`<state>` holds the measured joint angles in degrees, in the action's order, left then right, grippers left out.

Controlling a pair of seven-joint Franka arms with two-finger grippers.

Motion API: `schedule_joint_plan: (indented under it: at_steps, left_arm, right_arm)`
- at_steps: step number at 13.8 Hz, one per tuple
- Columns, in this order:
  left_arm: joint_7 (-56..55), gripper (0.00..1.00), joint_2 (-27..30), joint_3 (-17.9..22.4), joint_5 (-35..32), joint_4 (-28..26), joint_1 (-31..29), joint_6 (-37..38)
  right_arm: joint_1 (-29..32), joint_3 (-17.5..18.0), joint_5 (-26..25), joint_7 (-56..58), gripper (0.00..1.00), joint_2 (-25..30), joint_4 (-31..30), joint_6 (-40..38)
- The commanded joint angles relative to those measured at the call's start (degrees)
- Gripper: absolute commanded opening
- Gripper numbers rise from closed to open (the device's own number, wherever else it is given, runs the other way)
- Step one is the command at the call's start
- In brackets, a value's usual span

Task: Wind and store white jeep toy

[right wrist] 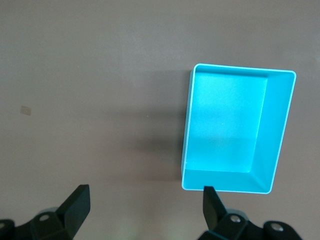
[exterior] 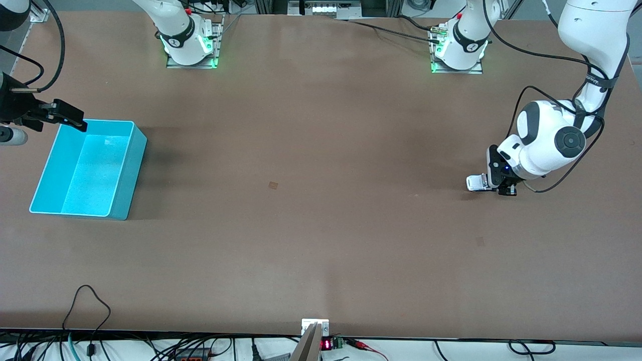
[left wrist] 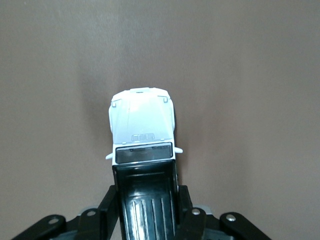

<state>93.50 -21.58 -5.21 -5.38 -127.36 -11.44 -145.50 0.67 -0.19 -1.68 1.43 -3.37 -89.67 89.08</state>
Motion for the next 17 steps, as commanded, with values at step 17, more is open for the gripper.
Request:
schedule_joint_plan:
  at_steps: [17]
  left_arm:
    - [13.46, 0.20, -6.81, -0.33, -2.70, 6.16, -10.52, -0.40]
  right_arm:
    - [0.30, 0.19, 0.71, -0.64, 1.00, 0.30, -0.15, -0.84]
